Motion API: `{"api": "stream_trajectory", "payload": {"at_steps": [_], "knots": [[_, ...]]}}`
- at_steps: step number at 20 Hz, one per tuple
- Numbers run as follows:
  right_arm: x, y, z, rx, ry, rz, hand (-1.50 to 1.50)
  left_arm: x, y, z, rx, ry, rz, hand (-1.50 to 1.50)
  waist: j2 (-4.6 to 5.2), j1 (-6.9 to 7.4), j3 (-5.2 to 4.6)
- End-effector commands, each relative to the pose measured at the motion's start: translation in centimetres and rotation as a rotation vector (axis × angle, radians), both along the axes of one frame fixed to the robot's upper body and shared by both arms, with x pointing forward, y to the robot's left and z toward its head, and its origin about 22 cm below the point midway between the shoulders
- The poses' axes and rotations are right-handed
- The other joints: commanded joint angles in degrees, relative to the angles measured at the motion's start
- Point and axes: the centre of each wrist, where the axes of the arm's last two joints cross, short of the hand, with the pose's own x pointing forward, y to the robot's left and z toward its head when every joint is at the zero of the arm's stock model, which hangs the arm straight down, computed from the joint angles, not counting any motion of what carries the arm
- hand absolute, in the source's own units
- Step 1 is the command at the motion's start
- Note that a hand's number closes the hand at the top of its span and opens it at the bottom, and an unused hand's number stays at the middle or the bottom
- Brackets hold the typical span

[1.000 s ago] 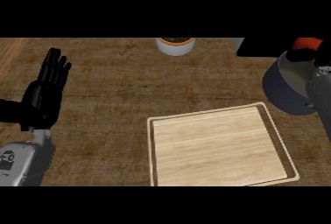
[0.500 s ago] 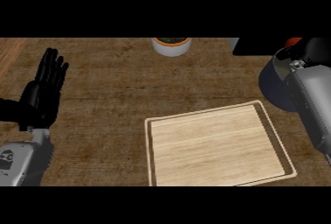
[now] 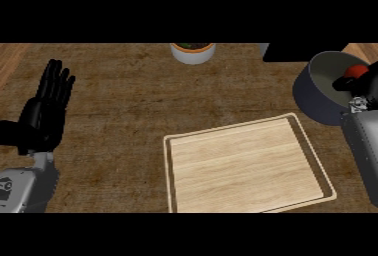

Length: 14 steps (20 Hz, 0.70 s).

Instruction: Pick the bell pepper from the tray and place it in the pot

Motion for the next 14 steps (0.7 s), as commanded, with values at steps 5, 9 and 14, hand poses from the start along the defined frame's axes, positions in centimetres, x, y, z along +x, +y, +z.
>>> {"api": "stream_trajectory", "payload": {"at_steps": [5, 9, 14], "knots": [[-3.7, -4.2, -1.9, 0.085, -0.033, -0.166, 1.50, 0.4, -0.5, 0.6, 0.000, -0.017, -0.021, 0.00, 0.54, 1.23, 0.07], [-4.3, -4.8, -4.6, 0.169, 0.062, -0.181, 1.50, 0.3, -2.1, -0.1, -0.012, -0.021, -0.035, 0.00, 0.66, 1.52, 0.08], [-5.5, -7.9, -6.3, 0.460, -0.095, -0.185, -1.50, 0.8, -0.5, 0.4, 0.004, -0.016, -0.020, 0.00, 0.89, 1.58, 0.21]]}}
